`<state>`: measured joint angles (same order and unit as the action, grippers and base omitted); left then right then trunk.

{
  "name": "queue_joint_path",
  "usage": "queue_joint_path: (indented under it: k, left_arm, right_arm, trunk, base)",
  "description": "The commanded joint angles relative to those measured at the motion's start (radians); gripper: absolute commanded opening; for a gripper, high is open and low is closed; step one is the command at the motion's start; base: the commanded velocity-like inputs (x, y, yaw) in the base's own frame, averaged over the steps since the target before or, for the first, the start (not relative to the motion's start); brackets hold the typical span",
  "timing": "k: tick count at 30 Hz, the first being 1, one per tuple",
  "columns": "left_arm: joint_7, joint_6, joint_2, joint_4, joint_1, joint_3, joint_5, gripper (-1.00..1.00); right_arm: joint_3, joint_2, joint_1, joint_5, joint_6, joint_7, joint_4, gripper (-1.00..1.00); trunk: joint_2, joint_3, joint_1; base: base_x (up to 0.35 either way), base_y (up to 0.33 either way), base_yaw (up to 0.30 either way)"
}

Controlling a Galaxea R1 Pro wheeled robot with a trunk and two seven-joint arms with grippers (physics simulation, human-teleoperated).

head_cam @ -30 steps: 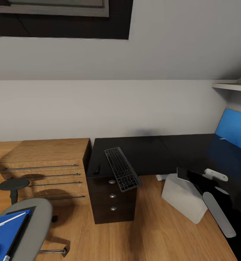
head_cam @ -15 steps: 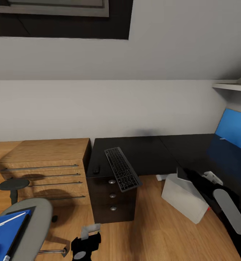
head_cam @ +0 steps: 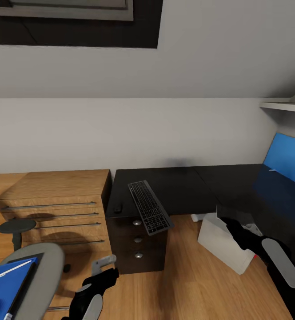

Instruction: In the bedroom, organize the workspace by keeping the computer under the desk, ensuring the monitor is on the desk, placing the keyboard on the desk next to the monitor, placing the mouse on the desk next to the keyboard, moving the folder from the swivel chair onto the desk next to the mouse, stacking the notebook on top of the folder with the pen on top of the notebook, and positioning the swivel chair next to the desk.

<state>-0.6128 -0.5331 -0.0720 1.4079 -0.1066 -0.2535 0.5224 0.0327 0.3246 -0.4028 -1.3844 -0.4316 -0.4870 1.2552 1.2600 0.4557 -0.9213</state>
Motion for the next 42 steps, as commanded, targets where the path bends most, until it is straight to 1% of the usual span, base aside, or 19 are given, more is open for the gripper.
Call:
queue_joint_path:
  k: [1, 6, 7, 10, 11, 13, 19, 23, 29, 32, 34, 35, 38, 39, 41, 42]
  left_arm:
    - [-0.010, -0.002, 0.002, 0.011, -0.001, -0.001, 0.011, 1.00]
    - [-0.011, -0.004, 0.008, 0.038, -0.001, -0.002, 0.015, 1.00]
    - [-0.011, -0.005, 0.008, 0.042, -0.001, -0.002, 0.017, 1.00]
    - [-0.011, -0.006, 0.009, 0.045, -0.001, -0.003, 0.018, 1.00]
    - [-0.011, -0.006, 0.009, 0.045, -0.001, -0.004, 0.019, 1.00]
    - [-0.011, -0.006, 0.009, 0.044, -0.001, -0.004, 0.019, 1.00]
    - [-0.012, -0.007, 0.009, 0.035, -0.001, -0.004, 0.019, 1.00]
    - [-0.013, -0.007, 0.008, 0.033, -0.001, -0.007, 0.019, 1.00]
    - [-0.014, -0.006, 0.008, 0.031, -0.001, -0.024, 0.019, 1.00]
    - [-0.015, -0.006, 0.008, 0.028, -0.001, -0.030, 0.019, 1.00]
    - [-0.016, -0.005, 0.008, 0.027, -0.001, -0.032, 0.019, 1.00]
    - [-0.016, -0.005, 0.008, 0.027, -0.001, -0.036, 0.019, 1.00]
    - [-0.016, -0.005, 0.008, 0.026, -0.001, -0.042, 0.019, 1.00]
    - [-0.016, -0.005, 0.007, 0.025, -0.001, -0.046, 0.019, 1.00]
    - [-0.016, -0.005, 0.007, 0.024, -0.001, -0.047, 0.019, 1.00]
    - [-0.016, -0.005, 0.007, 0.024, -0.001, -0.047, 0.019, 1.00]
  right_arm:
    - [0.001, 0.001, -0.001, -0.002, -0.003, -0.004, -0.002, 1.00]
    - [-0.001, 0.001, -0.001, 0.026, -0.003, 0.009, -0.017, 1.00]
    - [-0.002, 0.001, -0.001, 0.042, -0.003, 0.011, -0.021, 1.00]
    - [-0.003, 0.000, -0.001, 0.073, -0.003, 0.015, -0.024, 1.00]
    - [-0.003, 0.000, -0.001, 0.094, -0.003, 0.021, -0.027, 1.00]
    - [-0.003, -0.001, -0.001, 0.110, -0.003, 0.031, -0.028, 1.00]
    - [-0.002, 0.000, -0.001, 0.139, 0.000, 0.076, -0.044, 1.00]
    - [-0.003, -0.001, -0.001, 0.157, 0.017, 0.086, -0.088, 1.00]
    - [-0.007, -0.001, -0.001, 0.182, 0.034, 0.091, -0.113, 1.00]
    - [-0.009, -0.004, -0.001, 0.185, 0.037, 0.092, -0.116, 1.00]
    - [-0.011, -0.017, -0.001, 0.187, 0.038, 0.092, -0.117, 1.00]
    - [-0.012, -0.031, -0.002, 0.189, 0.038, 0.092, -0.117, 1.00]
    - [-0.011, -0.049, -0.002, 0.186, 0.039, 0.091, -0.118, 1.00]
    - [-0.005, -0.068, -0.002, 0.157, 0.039, 0.092, -0.118, 1.00]
    - [-0.001, -0.070, -0.002, 0.132, 0.039, 0.092, -0.118, 1.00]
    - [0.007, -0.072, -0.002, 0.100, 0.039, 0.093, -0.118, 1.00]
  trunk:
    - [0.001, 0.001, 0.000]
    - [0.036, 0.017, -0.019]
    - [0.043, 0.020, -0.023]
    - [0.064, 0.029, -0.035]
    - [0.071, 0.032, -0.038]
    - [0.085, 0.039, -0.046]
    - [0.127, 0.058, -0.069]
    - [0.155, 0.070, -0.084]
    - [0.197, 0.089, -0.107]
    - [0.218, 0.098, -0.119]
    - [0.232, 0.105, -0.127]
    - [0.239, 0.108, -0.130]
    - [0.260, 0.117, -0.142]
    - [0.267, 0.120, -0.146]
    - [0.281, 0.126, -0.153]
    - [0.288, 0.130, -0.157]
  base:
    - [0.000, 0.000, 0.000]
    - [0.000, 0.000, 0.000]
    - [0.000, 0.000, 0.000]
    - [0.000, 0.000, 0.000]
    - [0.000, 0.000, 0.000]
    - [0.000, 0.000, 0.000]
    - [0.000, 0.000, 0.000]
    - [0.000, 0.000, 0.000]
    - [0.000, 0.000, 0.000]
    - [0.000, 0.000, 0.000]
    - [0.000, 0.000, 0.000]
    - [0.000, 0.000, 0.000]
    - [0.000, 0.000, 0.000]
    - [0.000, 0.000, 0.000]
    - [0.000, 0.000, 0.000]
    - [0.000, 0.000, 0.000]
